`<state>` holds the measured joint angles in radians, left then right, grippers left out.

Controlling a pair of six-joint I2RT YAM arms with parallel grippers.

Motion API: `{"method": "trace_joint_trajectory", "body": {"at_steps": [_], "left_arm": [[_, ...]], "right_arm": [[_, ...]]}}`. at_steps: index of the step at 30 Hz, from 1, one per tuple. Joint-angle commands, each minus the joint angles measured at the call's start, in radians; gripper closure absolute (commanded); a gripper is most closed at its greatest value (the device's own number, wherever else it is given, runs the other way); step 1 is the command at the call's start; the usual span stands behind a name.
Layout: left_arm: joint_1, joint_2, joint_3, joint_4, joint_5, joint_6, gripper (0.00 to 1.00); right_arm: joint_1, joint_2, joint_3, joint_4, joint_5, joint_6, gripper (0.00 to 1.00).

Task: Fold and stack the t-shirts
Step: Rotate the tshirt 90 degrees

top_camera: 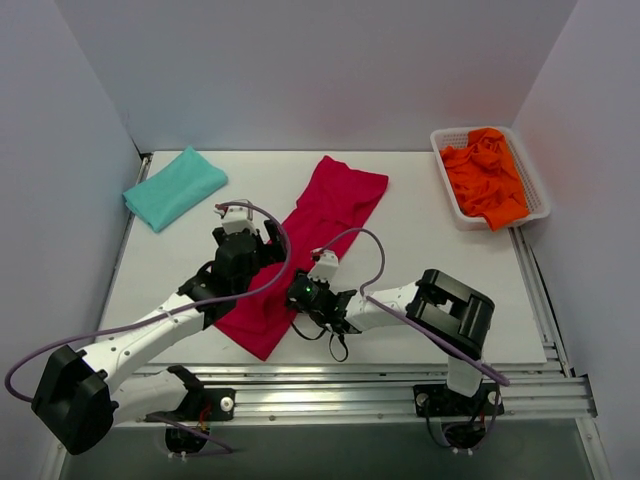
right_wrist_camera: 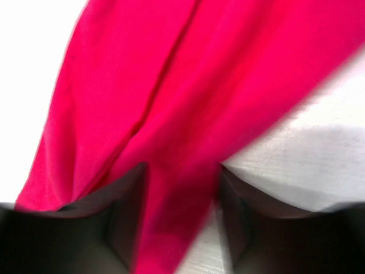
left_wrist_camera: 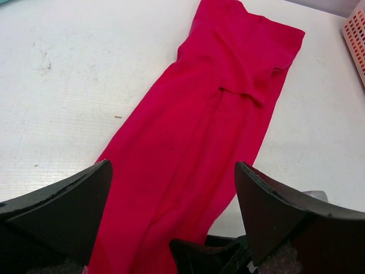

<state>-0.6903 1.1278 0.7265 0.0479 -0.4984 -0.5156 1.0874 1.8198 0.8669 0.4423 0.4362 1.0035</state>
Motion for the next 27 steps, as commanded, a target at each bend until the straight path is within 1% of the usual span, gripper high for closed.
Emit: {"method": "trace_joint_trajectory", "body": {"at_steps": [1, 2, 3, 7, 8, 12, 14, 16, 18, 21, 22, 23, 24, 25, 26, 27], "left_arm": [[0.014, -0.025, 0.002, 0.007, -0.008, -0.004, 0.03], [0.017, -0.029, -0.004, 0.006, -0.008, -0.004, 0.03], [0.018, -0.031, -0.007, 0.007, -0.008, -0.006, 0.03], [0.023, -0.028, -0.015, 0.009, 0.009, -0.024, 0.03], [0.023, -0.026, -0.010, 0.004, 0.017, -0.030, 0.03], [0.020, -0.005, 0.008, -0.040, 0.035, -0.067, 0.03], [0.014, -0.003, 0.008, -0.046, 0.043, -0.087, 0.03], [-0.005, -0.006, 0.007, -0.046, 0.037, -0.104, 0.03], [-0.026, -0.008, 0.013, -0.101, 0.014, -0.132, 0.03], [-0.066, -0.006, 0.013, -0.124, -0.026, -0.150, 0.03], [-0.108, -0.003, 0.008, -0.125, -0.043, -0.149, 0.04], [-0.130, -0.002, 0.008, -0.126, -0.064, -0.150, 0.04], [-0.152, 0.001, 0.011, -0.141, -0.086, -0.150, 0.04], [-0.170, 0.009, 0.017, -0.154, -0.112, -0.152, 0.04], [-0.205, 0.010, 0.040, -0.207, -0.118, -0.152, 0.04], [-0.227, 0.010, 0.053, -0.242, -0.118, -0.156, 0.04]], "right_arm": [[-0.003, 0.056, 0.001, -0.045, -0.054, 0.011, 0.61], [-0.006, 0.056, -0.003, -0.048, -0.053, 0.014, 0.92], [-0.007, 0.053, -0.006, -0.057, -0.050, 0.018, 1.00], [-0.021, -0.019, -0.055, -0.128, 0.022, 0.059, 1.00], [-0.024, -0.066, -0.068, -0.183, 0.077, 0.084, 1.00], [-0.058, -0.187, -0.147, -0.350, 0.194, 0.151, 1.00], [-0.083, -0.255, -0.180, -0.407, 0.213, 0.162, 1.00], [-0.136, -0.296, -0.231, -0.431, 0.220, 0.175, 1.00], [-0.202, -0.352, -0.265, -0.468, 0.222, 0.182, 1.00], [-0.282, -0.410, -0.322, -0.427, 0.199, 0.141, 0.99], [-0.291, -0.415, -0.328, -0.406, 0.175, 0.098, 0.71], [-0.294, -0.418, -0.330, -0.387, 0.174, 0.084, 0.54], [-0.294, -0.418, -0.328, -0.386, 0.176, 0.075, 0.35], [-0.293, -0.415, -0.324, -0.386, 0.174, 0.063, 0.03], [-0.290, -0.415, -0.316, -0.389, 0.174, 0.057, 0.00], [-0.284, -0.418, -0.312, -0.395, 0.176, 0.053, 0.00]]}}
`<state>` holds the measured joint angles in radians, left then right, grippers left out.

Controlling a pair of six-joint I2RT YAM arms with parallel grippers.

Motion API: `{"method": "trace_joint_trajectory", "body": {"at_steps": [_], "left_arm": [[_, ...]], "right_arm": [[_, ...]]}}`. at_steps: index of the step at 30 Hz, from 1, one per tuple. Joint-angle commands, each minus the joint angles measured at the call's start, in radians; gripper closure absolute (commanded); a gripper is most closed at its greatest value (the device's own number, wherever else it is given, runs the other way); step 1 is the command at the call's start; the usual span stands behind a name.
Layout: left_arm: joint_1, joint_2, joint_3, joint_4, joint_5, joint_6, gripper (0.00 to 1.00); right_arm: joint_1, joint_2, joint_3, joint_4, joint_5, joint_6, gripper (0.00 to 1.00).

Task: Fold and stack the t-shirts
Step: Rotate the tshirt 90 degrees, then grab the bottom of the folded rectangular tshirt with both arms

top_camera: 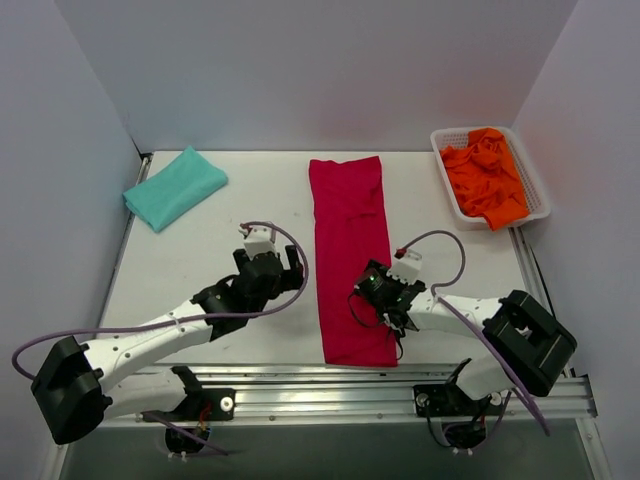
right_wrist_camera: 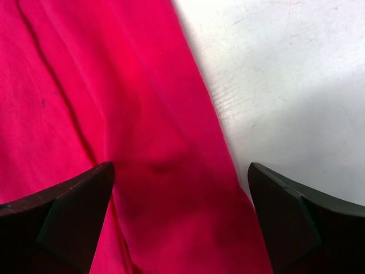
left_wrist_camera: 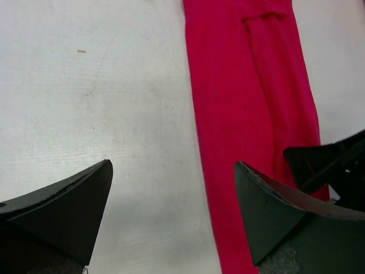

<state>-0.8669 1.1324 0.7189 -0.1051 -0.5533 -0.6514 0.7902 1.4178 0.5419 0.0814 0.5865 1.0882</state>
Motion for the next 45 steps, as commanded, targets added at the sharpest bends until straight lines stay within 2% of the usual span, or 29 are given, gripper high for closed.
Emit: {"method": "trace_joint_trajectory", "body": {"at_steps": [1, 3, 4, 6, 11, 15, 17, 18, 22, 23, 26, 33, 41, 45], "left_arm": [[-0.101, -0.002, 0.082, -0.119, -0.068, -0.024, 0.04], [-0.153, -0.019, 0.093, -0.194, -0.074, -0.054, 0.04], [-0.173, -0.043, 0.096, -0.209, -0.068, -0.065, 0.04], [-0.242, -0.063, 0.091, -0.235, -0.037, -0.089, 0.04], [-0.354, -0.059, 0.013, -0.182, 0.075, -0.125, 0.04], [-0.422, -0.043, -0.059, -0.090, 0.098, -0.207, 0.04], [-0.432, -0.028, -0.120, 0.029, 0.147, -0.223, 0.04], [-0.432, -0.004, -0.130, 0.053, 0.186, -0.240, 0.04], [-0.445, 0.078, -0.105, 0.085, 0.208, -0.254, 0.05], [-0.446, 0.095, -0.099, 0.088, 0.213, -0.252, 0.05], [-0.446, 0.161, -0.079, 0.154, 0.237, -0.257, 0.05], [-0.446, 0.260, -0.023, 0.150, 0.283, -0.297, 0.07], [-0.448, 0.311, 0.030, -0.010, 0.299, -0.367, 0.12], [-0.480, 0.233, 0.027, -0.108, 0.178, -0.408, 0.12]], "right_arm": [[0.058, -0.035, 0.019, -0.070, 0.064, -0.024, 0.00], [0.144, -0.063, 0.050, -0.156, 0.158, 0.022, 0.00], [0.191, -0.085, 0.064, -0.254, 0.205, 0.056, 0.00], [0.285, -0.106, 0.088, -0.348, 0.282, 0.169, 0.00], [0.441, -0.226, 0.049, -0.506, 0.291, 0.343, 0.02], [0.555, -0.290, 0.012, -0.626, 0.269, 0.482, 0.02], [0.604, -0.327, 0.004, -0.742, 0.282, 0.622, 0.02], [0.669, -0.341, 0.001, -0.784, 0.289, 0.686, 0.02], [0.872, -0.405, -0.031, -0.948, 0.372, 1.098, 0.03], [0.892, -0.410, -0.046, -0.960, 0.386, 1.137, 0.03], [0.906, -0.413, -0.040, -1.003, 0.421, 1.209, 0.03], [0.911, -0.453, -0.008, -1.155, 0.429, 1.308, 0.02], [0.909, -0.470, 0.012, -1.180, 0.395, 1.290, 0.02], [0.909, -0.462, 0.024, -1.155, 0.411, 1.251, 0.01]]}}
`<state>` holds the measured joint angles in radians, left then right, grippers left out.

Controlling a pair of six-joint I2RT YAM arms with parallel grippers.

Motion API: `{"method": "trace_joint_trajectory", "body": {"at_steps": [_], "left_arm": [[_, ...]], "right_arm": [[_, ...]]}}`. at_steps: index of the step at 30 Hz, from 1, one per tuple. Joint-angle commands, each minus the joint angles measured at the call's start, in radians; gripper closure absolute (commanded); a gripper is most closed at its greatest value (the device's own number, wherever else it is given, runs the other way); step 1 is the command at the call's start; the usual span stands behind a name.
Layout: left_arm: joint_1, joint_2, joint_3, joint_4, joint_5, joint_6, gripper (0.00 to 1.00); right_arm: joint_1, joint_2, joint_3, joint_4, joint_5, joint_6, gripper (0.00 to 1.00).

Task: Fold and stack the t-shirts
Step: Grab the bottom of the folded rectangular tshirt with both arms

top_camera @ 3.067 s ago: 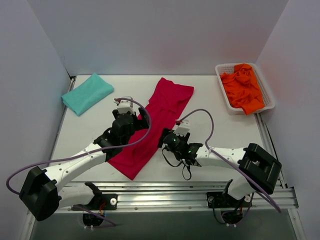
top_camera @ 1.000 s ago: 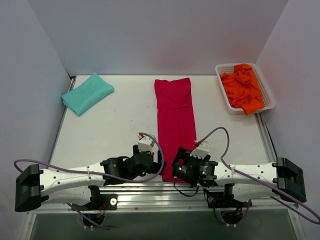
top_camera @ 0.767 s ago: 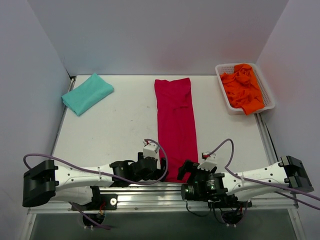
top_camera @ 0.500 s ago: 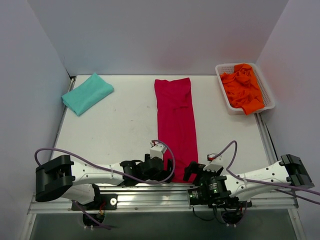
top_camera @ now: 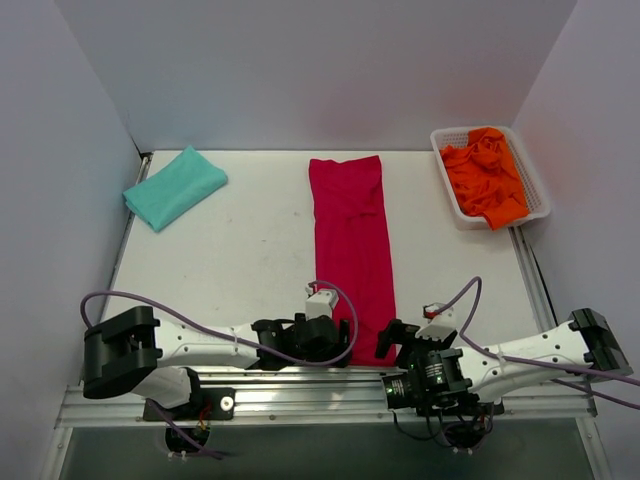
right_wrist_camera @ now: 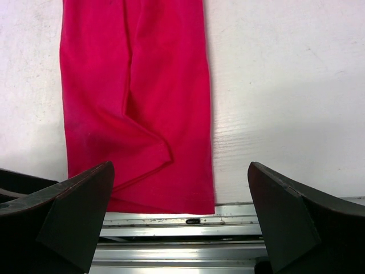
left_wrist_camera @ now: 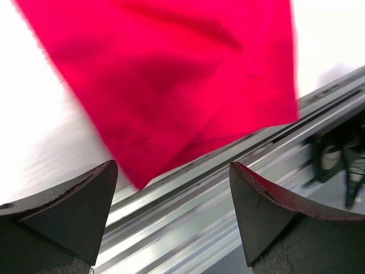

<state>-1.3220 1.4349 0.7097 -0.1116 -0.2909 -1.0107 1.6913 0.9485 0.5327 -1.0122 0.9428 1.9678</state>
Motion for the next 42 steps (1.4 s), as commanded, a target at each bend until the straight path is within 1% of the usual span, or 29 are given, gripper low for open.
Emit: {"method": "trace_joint_trajectory", "body": {"at_steps": [1, 3, 4, 5, 6, 7, 8, 9, 10, 11, 12, 14, 15, 18, 22, 25, 26, 29, 31, 33, 35, 36, 38, 39, 40, 41, 42], "left_arm": [[-0.034, -0.083, 0.036, -0.147, -0.103, -0.055, 0.12], [-0.034, -0.114, 0.034, -0.184, -0.123, -0.077, 0.11], [-0.033, -0.119, 0.031, -0.198, -0.134, -0.086, 0.10], [-0.031, -0.122, 0.022, -0.192, -0.133, -0.098, 0.10], [-0.031, -0.117, 0.014, -0.178, -0.128, -0.098, 0.10], [-0.031, -0.111, 0.005, -0.143, -0.111, -0.101, 0.10], [-0.031, -0.104, -0.010, -0.123, -0.103, -0.104, 0.10], [-0.031, -0.084, -0.015, -0.105, -0.096, -0.108, 0.10], [-0.028, -0.071, -0.016, -0.086, -0.090, -0.109, 0.10], [-0.028, -0.051, -0.016, -0.080, -0.080, -0.115, 0.10], [-0.028, -0.047, -0.019, -0.070, -0.076, -0.115, 0.10], [-0.028, -0.038, -0.026, -0.030, -0.059, -0.115, 0.10], [-0.028, -0.034, -0.032, -0.020, -0.045, -0.120, 0.10], [-0.028, -0.027, -0.036, -0.008, -0.027, -0.123, 0.10], [-0.025, -0.010, -0.050, 0.021, -0.014, -0.126, 0.12], [-0.023, 0.007, -0.061, 0.044, -0.013, -0.129, 0.17], [-0.022, 0.018, -0.064, 0.053, -0.013, -0.129, 0.22], [-0.011, 0.053, -0.075, 0.093, -0.002, -0.129, 0.29], [0.001, 0.082, -0.079, 0.142, 0.007, -0.128, 0.32], [0.009, 0.101, -0.085, 0.177, 0.012, -0.126, 0.37], [0.027, 0.125, -0.098, 0.220, 0.032, -0.120, 0.45], [0.033, 0.131, -0.102, 0.233, 0.039, -0.117, 0.59], [0.047, 0.139, -0.114, 0.253, 0.050, -0.115, 0.75], [0.052, 0.136, -0.116, 0.253, 0.049, -0.114, 0.89], [0.059, 0.134, -0.121, 0.251, 0.045, -0.112, 0.94], [0.063, 0.128, -0.127, 0.247, 0.042, -0.112, 0.97], [0.067, 0.122, -0.130, 0.245, 0.038, -0.111, 0.98]], "right_arm": [[0.007, 0.003, 0.035, -0.048, 0.068, 0.330, 0.01], [0.004, -0.013, 0.035, -0.023, 0.083, 0.278, 0.01], [-0.005, -0.033, 0.030, 0.036, 0.093, 0.240, 0.01], [-0.015, -0.045, 0.026, 0.085, 0.111, 0.080, 0.01], [-0.033, -0.057, 0.023, 0.181, 0.105, 0.003, 0.01], [-0.103, -0.060, 0.020, 0.239, 0.091, -0.073, 0.01], [-0.154, -0.057, 0.015, 0.309, 0.036, -0.301, 0.00], [-0.213, -0.050, -0.003, 0.484, -0.013, -0.437, 0.00], [-0.282, -0.041, -0.016, 0.556, -0.077, -0.552, 0.00], [-0.406, -0.033, -0.026, 0.598, -0.190, -0.670, 0.00], [-0.444, -0.033, -0.058, 0.685, -0.232, -0.722, 0.00], [-0.513, -0.045, -0.082, 0.736, -0.301, -0.780, 0.00], [-0.525, -0.056, -0.088, 0.753, -0.353, -0.811, 0.00], [-0.573, -0.048, -0.073, 0.696, -0.421, -0.831, 0.00], [-0.575, -0.059, -0.095, 0.652, -0.498, -0.793, 0.00], [-0.573, -0.085, -0.123, 0.620, -0.518, -0.761, 0.00], [-0.571, -0.105, -0.120, 0.576, -0.510, -0.758, 0.00], [-0.567, -0.161, -0.125, 0.529, -0.501, -0.728, 0.00], [-0.565, -0.181, -0.128, 0.515, -0.509, -0.719, 0.00], [-0.561, -0.194, -0.129, 0.497, -0.516, -0.715, 0.00], [-0.547, -0.192, -0.125, 0.466, -0.518, -0.689, 0.01], [-0.539, -0.191, -0.123, 0.456, -0.516, -0.673, 0.01], [-0.513, -0.189, -0.119, 0.428, -0.512, -0.634, 0.01], [-0.506, -0.189, -0.117, 0.423, -0.512, -0.626, 0.02], [-0.493, -0.188, -0.116, 0.414, -0.510, -0.603, 0.03], [-0.487, -0.185, -0.114, 0.409, -0.512, -0.590, 0.04], [-0.481, -0.180, -0.112, 0.406, -0.513, -0.581, 0.06]]}}
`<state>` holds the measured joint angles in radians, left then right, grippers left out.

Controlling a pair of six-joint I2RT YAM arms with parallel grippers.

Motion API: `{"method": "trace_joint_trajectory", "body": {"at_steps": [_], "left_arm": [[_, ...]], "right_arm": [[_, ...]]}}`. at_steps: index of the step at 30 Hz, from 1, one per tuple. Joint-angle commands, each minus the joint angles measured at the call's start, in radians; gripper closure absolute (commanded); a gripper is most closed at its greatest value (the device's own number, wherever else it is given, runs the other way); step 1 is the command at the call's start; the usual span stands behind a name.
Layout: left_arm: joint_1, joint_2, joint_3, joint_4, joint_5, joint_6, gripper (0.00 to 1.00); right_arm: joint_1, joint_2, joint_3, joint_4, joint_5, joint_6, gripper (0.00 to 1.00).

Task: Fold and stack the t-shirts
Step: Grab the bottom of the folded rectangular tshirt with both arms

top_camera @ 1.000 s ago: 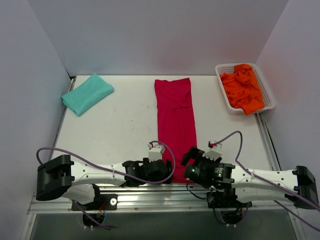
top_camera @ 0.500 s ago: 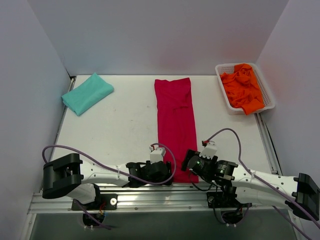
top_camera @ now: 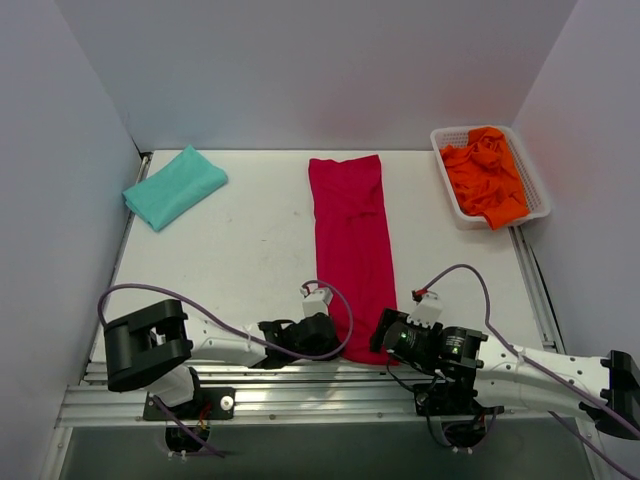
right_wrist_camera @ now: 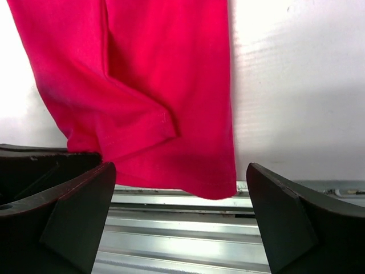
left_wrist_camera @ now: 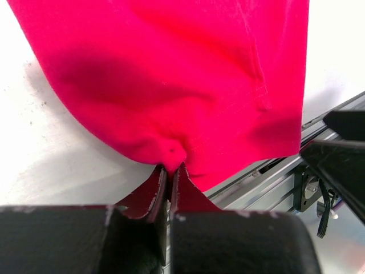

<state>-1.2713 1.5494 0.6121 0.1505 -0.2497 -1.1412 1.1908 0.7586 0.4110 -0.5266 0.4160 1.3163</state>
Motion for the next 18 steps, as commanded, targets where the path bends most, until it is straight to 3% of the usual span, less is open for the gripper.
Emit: {"method": "trace_joint_trajectory", "body": {"at_steps": [1, 5, 6, 9, 18], "left_arm": [[0.021, -0.006, -0.038, -0.025, -0.010, 0.021, 0.98], [0.059, -0.041, -0.072, -0.032, -0.016, 0.032, 0.98], [0.064, -0.051, -0.077, -0.032, -0.017, 0.034, 0.98], [0.075, -0.057, -0.086, -0.031, -0.017, 0.038, 0.98], [0.087, -0.034, -0.092, 0.003, 0.004, 0.047, 0.98]], "right_arm": [[0.029, 0.021, 0.009, -0.084, 0.012, 0.080, 0.08], [0.059, 0.060, 0.020, -0.095, 0.000, 0.118, 0.21], [0.069, 0.067, 0.023, -0.098, -0.003, 0.127, 0.33], [0.116, 0.091, 0.029, -0.118, 0.001, 0.181, 0.45], [0.162, 0.166, 0.032, -0.075, 0.056, 0.250, 0.52]]}}
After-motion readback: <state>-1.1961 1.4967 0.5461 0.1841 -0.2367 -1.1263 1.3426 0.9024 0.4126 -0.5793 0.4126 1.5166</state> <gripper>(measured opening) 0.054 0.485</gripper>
